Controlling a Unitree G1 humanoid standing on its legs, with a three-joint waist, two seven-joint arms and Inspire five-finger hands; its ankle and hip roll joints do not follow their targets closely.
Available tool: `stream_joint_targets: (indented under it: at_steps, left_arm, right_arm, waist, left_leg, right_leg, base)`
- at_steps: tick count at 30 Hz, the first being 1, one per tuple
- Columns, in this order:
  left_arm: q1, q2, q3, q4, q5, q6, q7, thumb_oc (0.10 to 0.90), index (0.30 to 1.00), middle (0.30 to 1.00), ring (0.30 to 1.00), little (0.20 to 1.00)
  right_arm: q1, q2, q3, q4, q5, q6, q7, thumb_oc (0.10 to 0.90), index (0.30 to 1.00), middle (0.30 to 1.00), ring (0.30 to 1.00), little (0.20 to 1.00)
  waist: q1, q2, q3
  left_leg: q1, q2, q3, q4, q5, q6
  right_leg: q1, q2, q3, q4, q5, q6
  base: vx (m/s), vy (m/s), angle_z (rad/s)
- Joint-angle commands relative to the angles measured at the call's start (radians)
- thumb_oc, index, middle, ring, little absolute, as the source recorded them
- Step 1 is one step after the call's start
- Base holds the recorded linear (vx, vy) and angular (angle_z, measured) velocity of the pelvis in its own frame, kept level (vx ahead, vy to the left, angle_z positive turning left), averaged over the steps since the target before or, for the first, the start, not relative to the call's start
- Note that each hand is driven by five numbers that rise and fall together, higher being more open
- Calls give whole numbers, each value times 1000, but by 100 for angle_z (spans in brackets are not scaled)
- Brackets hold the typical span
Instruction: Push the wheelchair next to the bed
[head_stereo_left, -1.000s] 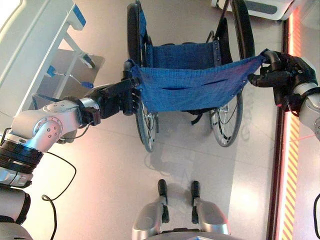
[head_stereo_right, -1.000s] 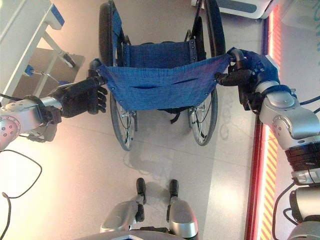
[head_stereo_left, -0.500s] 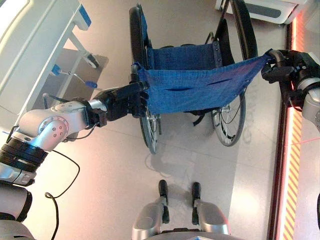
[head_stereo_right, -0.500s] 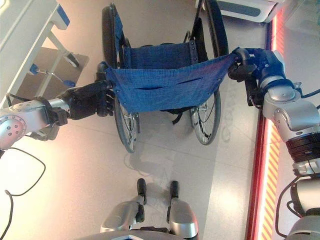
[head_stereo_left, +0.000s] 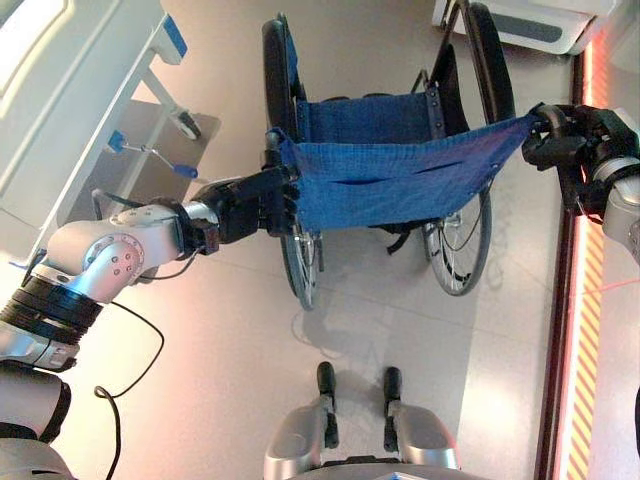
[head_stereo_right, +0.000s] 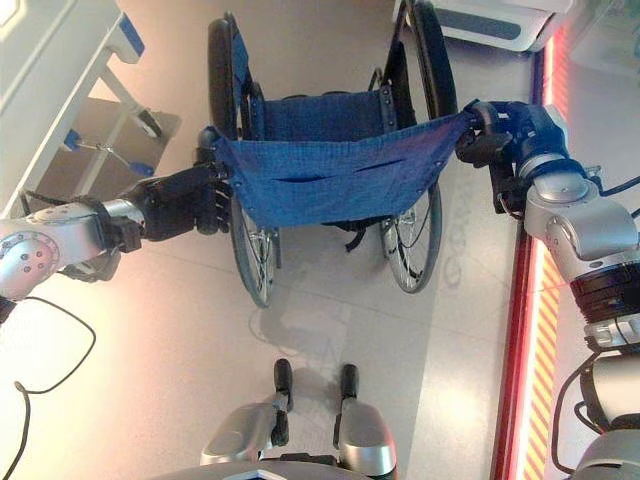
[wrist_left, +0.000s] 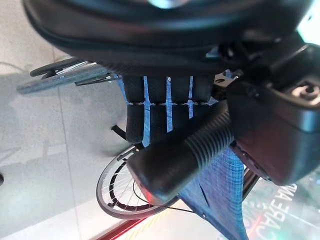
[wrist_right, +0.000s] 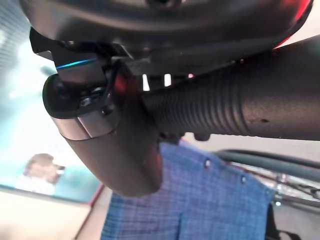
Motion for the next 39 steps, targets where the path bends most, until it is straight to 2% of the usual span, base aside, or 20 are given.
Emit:
stream_joint_targets:
  at_steps: [1,3,4,6,7,10,13,15,22,24,25,28,30,31,32,33,34,37,38,39]
  left_arm:
    - [-25,-14,106,5,-43,-38,49,400,300,300,300,300]
    - [-5,-9,136,6,-50,-25,57,400,300,300,300,300]
    - [14,-5,165,2,-57,-13,66,400,300,300,300,300]
    - [33,-12,189,-5,-68,-5,77,400,300,300,300,300]
    - [35,-12,192,-7,-70,-3,79,400,300,300,300,300]
    - [113,0,257,-42,-94,15,99,400,300,300,300,300]
    - [226,11,324,-74,-96,-7,90,400,300,300,300,300]
    - [274,10,360,-79,-85,-15,72,400,300,300,300,300]
    - [273,6,394,-45,-74,58,40,400,300,300,300,300]
    - [253,2,369,-13,-44,88,28,400,300,300,300,300]
    - [231,3,355,5,-47,92,34,400,300,300,300,300]
    - [206,7,343,8,-69,99,40,400,300,300,300,300]
    - [185,16,322,6,-77,108,40,400,300,300,300,300]
    - [174,23,309,-5,-81,102,44,400,300,300,300,300]
    - [172,24,308,-8,-83,97,47,400,300,300,300,300]
    - [156,21,298,-9,-96,53,59,400,300,300,300,300]
    - [152,20,297,-6,-97,45,61,400,300,300,300,300]
    - [55,3,243,46,-105,-42,73,400,300,300,300,300]
    - [20,1,223,57,-115,-65,87,400,300,300,300,300]
    - [-65,4,186,95,-131,-106,107,400,300,300,300,300]
  right_arm:
    - [12,47,5,-135,38,-23,102,400,300,300,300,300]
    - [19,55,-2,-147,30,-4,108,400,300,300,300,300]
    - [27,62,-9,-166,26,13,109,400,300,300,300,300]
    - [38,74,-15,-191,17,39,105,400,300,300,300,300]
    - [40,76,-16,-193,15,42,105,400,300,300,300,300]
    - [67,94,-11,-222,-19,57,128,400,300,300,300,300]
    - [96,85,-7,-233,-22,38,163,400,300,300,300,300]
    - [116,86,-18,-234,-25,36,187,400,300,300,300,300]
    - [163,87,-49,-240,0,81,215,400,300,300,300,300]
    - [183,101,-59,-243,13,89,198,400,300,300,300,300]
    - [181,107,-57,-249,23,94,188,400,300,300,300,300]
    - [168,113,-47,-265,33,104,160,400,300,300,300,300]
    - [164,117,-51,-268,34,109,147,400,300,300,300,300]
    - [136,112,-40,-259,36,103,140,400,300,300,300,300]
    - [127,110,-36,-255,39,99,139,400,300,300,300,300]
    - [71,96,-15,-231,46,77,134,400,300,300,300,300]
    - [56,94,-7,-221,47,71,135,400,300,300,300,300]
    - [-80,66,49,-133,53,14,144,400,300,300,300,300]
    - [-128,59,71,-114,58,5,146,400,300,300,300,300]
    - [-226,56,115,-70,65,-16,152,400,300,300,300,300]
  waist:
    - [28,-48,-63]
    - [35,-76,-58]
    - [46,-94,-47]
    - [50,-99,-41]
    - [50,-98,-43]
    - [90,-58,-50]
    - [151,-1,-59]
    - [176,5,-72]
    - [177,-15,-187]
    - [174,-22,-211]
    - [166,-34,-219]
    - [159,-38,-233]
    - [155,-42,-245]
    - [158,-45,-253]
    - [156,-45,-252]
    - [149,-45,-224]
    - [144,-42,-220]
    - [108,-38,-135]
    - [93,-42,-110]
    - [59,-37,-58]
  left_leg:
    - [-51,46,-1,196,-48,-59]
    - [-100,82,1,336,-53,-66]
    - [-188,107,-19,502,8,-79]
    - [-293,107,-32,679,47,-79]
    - [-302,107,-34,686,51,-78]
    - [-353,33,-31,522,121,-75]
    - [-391,5,-7,193,266,-114]
    - [-394,-6,-21,86,275,-117]
    - [-325,-34,33,187,104,-38]
    - [-298,-45,52,227,50,-4]
    - [-261,-68,69,234,25,19]
    - [-244,-88,69,237,9,26]
    - [-251,-106,60,253,2,19]
    - [-267,-121,50,285,1,7]
    - [-272,-123,46,297,0,3]
    - [-322,-133,32,372,37,-24]
    - [-335,-133,26,390,39,-30]
    - [-410,-147,-4,512,34,-58]
    - [-412,-151,-5,535,10,-59]
    - [-384,-147,-23,552,-71,-57]
  right_leg:
    - [-69,27,5,132,7,-25]
    - [-65,19,-11,157,8,-33]
    - [-58,25,-17,178,5,-47]
    - [-56,42,-19,203,-5,-71]
    - [-57,44,-18,205,-6,-72]
    - [-23,95,33,247,-56,-81]
    - [69,166,83,230,-111,-93]
    - [116,170,108,217,-130,-91]
    - [183,157,144,307,-248,-73]
    - [148,147,97,489,-218,-42]
    - [105,121,71,618,-126,12]
    - [47,141,85,637,-54,33]
    - [43,141,85,564,-77,15]
    - [41,119,83,416,-126,-20]
    - [45,117,81,386,-140,-28]
    - [26,104,105,247,-134,-62]
    - [25,105,106,226,-125,-67]
    - [-71,27,154,82,48,-40]
    - [-119,-14,169,54,99,-16]
    - [-224,-84,184,20,155,35]
  base:
    - [100,-233,6]
    - [119,-297,4]
    - [120,-322,8]
    - [129,-214,-10]
    - [213,-65,-23]
    - [357,102,-8]
    - [614,165,-40]
    - [618,172,-75]
    - [530,202,-46]
    - [637,282,-11]
    - [451,213,-2]
    - [348,124,9]
    - [300,26,7]
    - [238,-13,5]
    - [195,-44,-1]
    - [68,-41,-14]
    - [28,-43,-19]
    - [40,-90,40]
    - [52,-201,64]
    - [166,-267,51]
